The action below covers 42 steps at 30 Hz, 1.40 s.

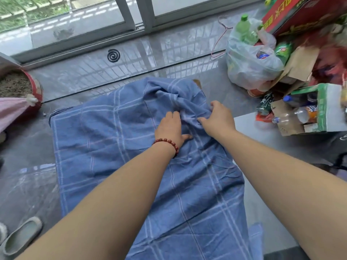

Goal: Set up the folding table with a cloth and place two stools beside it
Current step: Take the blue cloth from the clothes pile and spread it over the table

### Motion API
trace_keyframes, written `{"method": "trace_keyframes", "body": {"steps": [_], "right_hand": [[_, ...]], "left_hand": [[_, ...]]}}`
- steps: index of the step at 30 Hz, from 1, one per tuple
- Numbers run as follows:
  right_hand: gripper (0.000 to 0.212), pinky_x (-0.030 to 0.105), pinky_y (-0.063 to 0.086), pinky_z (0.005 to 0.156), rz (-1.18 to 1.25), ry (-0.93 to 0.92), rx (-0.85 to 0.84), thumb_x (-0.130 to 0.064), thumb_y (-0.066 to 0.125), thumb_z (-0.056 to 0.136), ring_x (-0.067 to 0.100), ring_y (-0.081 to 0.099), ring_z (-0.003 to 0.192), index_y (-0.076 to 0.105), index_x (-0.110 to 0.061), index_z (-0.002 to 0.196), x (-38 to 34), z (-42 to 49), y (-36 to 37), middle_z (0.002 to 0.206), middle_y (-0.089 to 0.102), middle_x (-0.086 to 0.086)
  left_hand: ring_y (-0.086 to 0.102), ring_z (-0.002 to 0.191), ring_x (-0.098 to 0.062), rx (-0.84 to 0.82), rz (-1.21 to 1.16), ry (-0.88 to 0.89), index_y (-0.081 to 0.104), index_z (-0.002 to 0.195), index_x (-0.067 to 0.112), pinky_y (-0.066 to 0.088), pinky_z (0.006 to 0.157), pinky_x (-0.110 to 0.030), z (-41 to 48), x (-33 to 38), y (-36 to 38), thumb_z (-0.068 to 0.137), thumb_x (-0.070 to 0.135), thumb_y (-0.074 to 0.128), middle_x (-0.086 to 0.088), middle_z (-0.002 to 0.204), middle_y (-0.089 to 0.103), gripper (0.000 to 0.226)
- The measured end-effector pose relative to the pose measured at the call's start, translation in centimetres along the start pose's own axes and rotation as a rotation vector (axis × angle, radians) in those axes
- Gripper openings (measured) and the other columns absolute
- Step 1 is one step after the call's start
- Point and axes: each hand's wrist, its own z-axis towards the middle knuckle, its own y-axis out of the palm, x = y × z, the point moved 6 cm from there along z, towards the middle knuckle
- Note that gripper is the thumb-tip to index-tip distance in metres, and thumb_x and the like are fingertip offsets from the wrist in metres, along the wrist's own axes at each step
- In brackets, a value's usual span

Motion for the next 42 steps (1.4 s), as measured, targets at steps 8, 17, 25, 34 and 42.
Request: {"method": "trace_keyframes", "body": {"steps": [8,17,25,34,42], "right_hand": [[0.043,0.031,0.03,0.058,0.158,0.083,0.085,-0.037,0.047,0.091,0.027,0.046,0.068,0.047,-0.012,0.056,0.1,0.4,-0.2,0.061,0.05,0.004],[0.019,0.027,0.041,0.074,0.06,0.088,0.144,-0.033,0.057,0.085,0.029,0.054,0.103,0.072,-0.021,0.085,-1.4,1.6,-3.3,0.107,0.061,0.009],[0.03,0.027,0.04,0.077,0.224,0.041,0.282,-0.023,0.047,0.094,0.027,0.057,0.106,0.062,-0.025,0.12,-3.5,1.9,-5.4,0.112,0.067,0.004],[0.045,0.035,0.038,0.102,0.1,-0.09,0.04,-0.018,0.053,0.092,0.023,0.045,0.125,0.045,-0.012,0.135,-3.7,0.2,-1.5,0.137,0.048,0.005],[0.04,0.037,0.041,0.09,0.016,-0.007,0.106,-0.036,0.047,0.095,0.032,0.05,0.116,0.054,-0.009,0.124,-2.6,1.1,-1.3,0.122,0.059,0.012]], "left_hand": [[0.053,0.1,-0.03,-0.004,-0.095,0.102,0.058,0.095,0.008,0.041,0.08,-0.033,0.3,-0.4,0.3,0.079,0.036,0.069,-0.011,0.107,0.055,0.034],[0.059,0.079,-0.02,-0.051,-0.112,0.018,0.046,0.062,0.022,0.048,0.067,-0.03,-0.5,-1.1,-0.8,0.068,0.046,0.077,0.002,0.079,0.064,0.039],[0.053,0.07,-0.014,-0.3,-0.023,0.139,0.047,0.061,0.023,0.04,0.06,-0.023,-0.9,-1.1,-0.9,0.07,0.035,0.077,0.01,0.065,0.054,0.035],[0.055,0.097,-0.017,-0.155,-0.125,0.186,0.058,0.098,0.021,0.045,0.087,-0.032,-1.3,-0.7,-0.9,0.082,0.036,0.067,-0.001,0.106,0.057,0.023],[0.052,0.069,-0.011,-0.233,-0.183,0.223,0.059,0.082,0.021,0.042,0.07,-0.021,-1.7,-0.6,-0.2,0.081,0.024,0.068,0.005,0.078,0.061,0.01]]}}
